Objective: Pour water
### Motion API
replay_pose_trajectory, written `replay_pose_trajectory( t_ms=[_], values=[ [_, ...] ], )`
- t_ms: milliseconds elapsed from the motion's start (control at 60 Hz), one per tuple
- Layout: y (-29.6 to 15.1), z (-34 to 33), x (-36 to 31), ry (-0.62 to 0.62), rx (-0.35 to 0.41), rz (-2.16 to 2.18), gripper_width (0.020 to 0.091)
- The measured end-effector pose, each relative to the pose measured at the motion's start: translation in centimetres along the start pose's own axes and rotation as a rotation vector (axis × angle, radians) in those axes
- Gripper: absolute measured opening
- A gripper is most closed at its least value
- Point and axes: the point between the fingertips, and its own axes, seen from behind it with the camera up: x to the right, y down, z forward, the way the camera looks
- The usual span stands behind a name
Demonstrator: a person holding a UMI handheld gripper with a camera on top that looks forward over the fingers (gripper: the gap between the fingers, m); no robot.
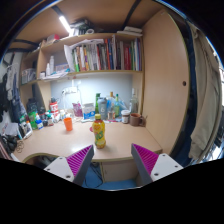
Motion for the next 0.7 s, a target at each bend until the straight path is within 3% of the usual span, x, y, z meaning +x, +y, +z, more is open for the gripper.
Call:
replay_pose_trajectory(
  t_ms=[417, 700],
  values=[
    [-0.2, 1.2, -3.4, 0.028, 0.009, -0.012, 0.0837],
    [2.2, 13.2, -7.2, -0.022, 0.022, 0.033, 0.0835]
  ],
)
